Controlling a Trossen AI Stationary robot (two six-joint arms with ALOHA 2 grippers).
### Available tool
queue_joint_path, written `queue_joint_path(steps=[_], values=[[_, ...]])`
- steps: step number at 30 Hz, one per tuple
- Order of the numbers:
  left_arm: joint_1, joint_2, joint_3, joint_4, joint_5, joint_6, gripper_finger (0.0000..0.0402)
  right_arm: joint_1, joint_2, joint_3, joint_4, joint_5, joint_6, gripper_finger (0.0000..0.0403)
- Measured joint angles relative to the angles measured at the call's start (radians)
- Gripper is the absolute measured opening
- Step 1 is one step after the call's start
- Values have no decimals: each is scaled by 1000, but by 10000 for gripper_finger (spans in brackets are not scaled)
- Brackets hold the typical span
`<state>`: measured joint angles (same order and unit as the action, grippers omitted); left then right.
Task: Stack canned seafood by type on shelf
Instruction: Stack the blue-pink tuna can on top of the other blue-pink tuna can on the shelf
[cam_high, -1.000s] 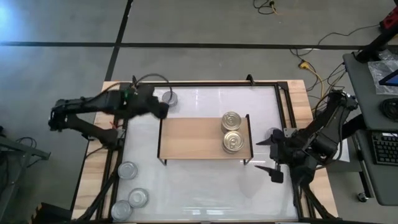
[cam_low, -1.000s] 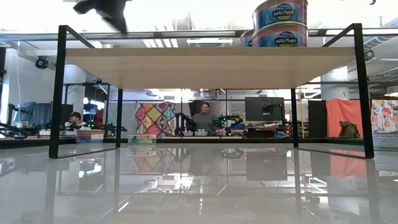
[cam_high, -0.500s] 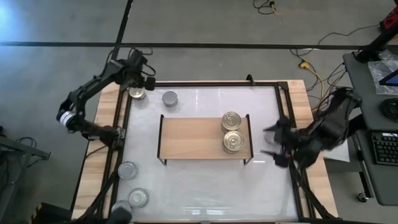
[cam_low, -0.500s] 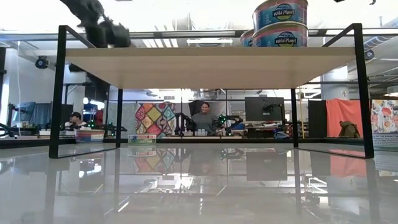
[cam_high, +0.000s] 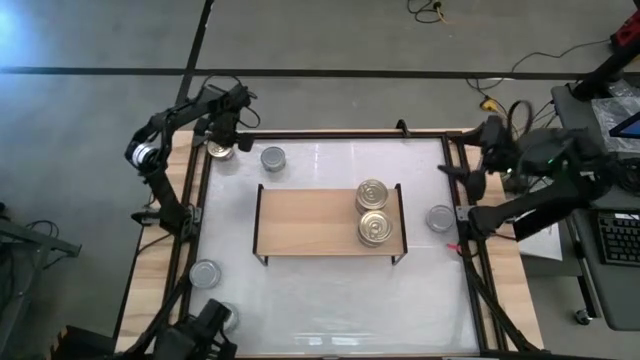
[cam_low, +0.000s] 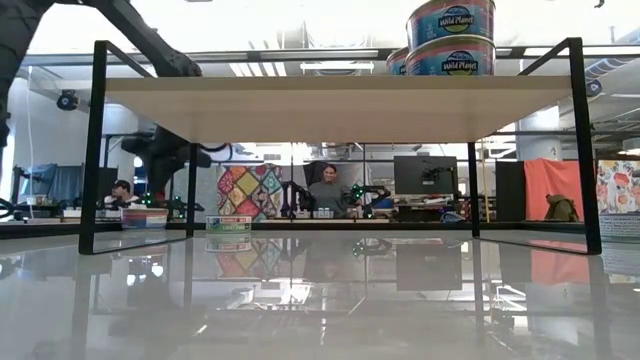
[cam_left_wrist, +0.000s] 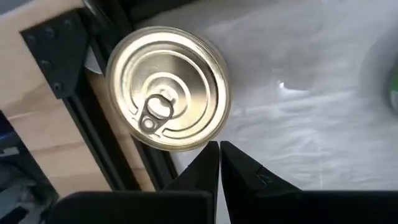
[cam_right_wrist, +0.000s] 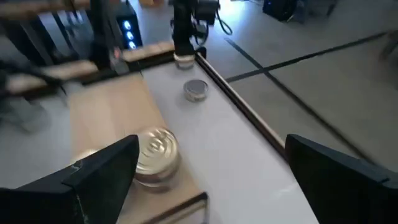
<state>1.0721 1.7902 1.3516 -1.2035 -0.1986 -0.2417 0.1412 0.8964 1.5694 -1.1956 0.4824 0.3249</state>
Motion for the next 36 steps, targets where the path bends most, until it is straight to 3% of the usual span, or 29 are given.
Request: queue_joint_path(steps=[4, 9, 15, 18, 28, 33, 36], values=[[0, 25, 9, -21, -3, 15, 0, -90, 91, 61, -1, -93, 101, 364], [2, 25, 9, -1, -79, 42, 0, -169, 190, 66, -3, -98, 133, 330], [8, 35, 9, 31, -99, 47, 0, -238, 291, 67, -4, -99, 116, 282], [8, 63, 7, 51, -123, 45, 0, -263, 329, 82, 2, -106, 37, 253], [8, 139, 10, 102, -190, -18, 0, -414, 427, 287, -5, -351, -361, 102], [-17, 160, 13, 66, -179, -2, 0, -446, 437, 365, -16, -389, -455, 30], [-52, 154, 10, 30, -137, -4, 0, -458, 437, 396, -39, -388, -506, 13]])
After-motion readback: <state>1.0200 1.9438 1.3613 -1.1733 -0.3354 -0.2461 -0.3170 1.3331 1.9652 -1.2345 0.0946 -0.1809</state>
